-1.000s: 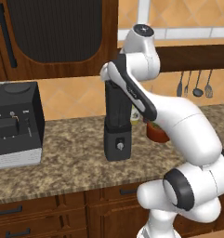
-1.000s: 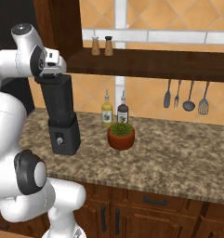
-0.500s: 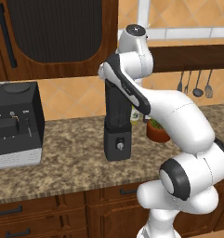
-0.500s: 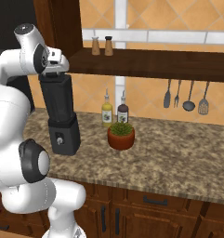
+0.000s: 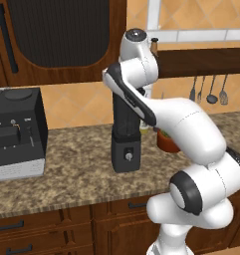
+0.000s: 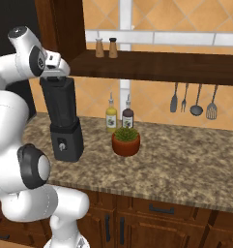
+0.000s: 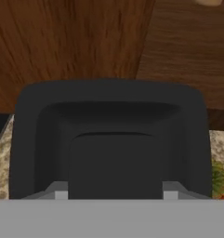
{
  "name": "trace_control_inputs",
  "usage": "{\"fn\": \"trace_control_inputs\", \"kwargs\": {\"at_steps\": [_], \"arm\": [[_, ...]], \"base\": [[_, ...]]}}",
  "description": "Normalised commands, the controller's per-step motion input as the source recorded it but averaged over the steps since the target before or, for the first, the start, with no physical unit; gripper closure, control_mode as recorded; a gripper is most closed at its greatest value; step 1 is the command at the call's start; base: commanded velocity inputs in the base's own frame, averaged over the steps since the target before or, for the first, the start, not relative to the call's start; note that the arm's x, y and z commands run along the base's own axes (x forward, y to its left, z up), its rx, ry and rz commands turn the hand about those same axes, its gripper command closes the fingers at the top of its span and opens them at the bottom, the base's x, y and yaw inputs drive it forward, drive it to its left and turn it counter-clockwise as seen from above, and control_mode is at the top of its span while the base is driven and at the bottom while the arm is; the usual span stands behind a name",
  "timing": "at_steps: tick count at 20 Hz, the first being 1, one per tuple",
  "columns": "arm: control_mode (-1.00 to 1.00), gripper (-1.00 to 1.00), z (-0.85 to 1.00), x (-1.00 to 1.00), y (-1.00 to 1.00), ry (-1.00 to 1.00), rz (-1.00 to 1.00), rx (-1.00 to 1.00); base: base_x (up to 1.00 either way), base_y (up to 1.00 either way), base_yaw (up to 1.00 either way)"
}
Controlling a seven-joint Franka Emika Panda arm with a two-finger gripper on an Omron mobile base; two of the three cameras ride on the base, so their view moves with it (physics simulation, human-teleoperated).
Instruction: Close the lid blender by securely placing the lid on top.
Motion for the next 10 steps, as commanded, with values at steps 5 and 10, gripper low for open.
{"fn": "trace_control_inputs", "kwargs": {"at_steps": [5,10], "arm": [[-1.0,1.0,-0.01,0.27,-0.01,0.0,-0.11,0.01],[-1.0,1.0,-0.05,0.07,-0.21,0.05,-0.11,0.0]], "base": [[0.0,0.0,0.0],[0.0,0.0,0.0]]}}
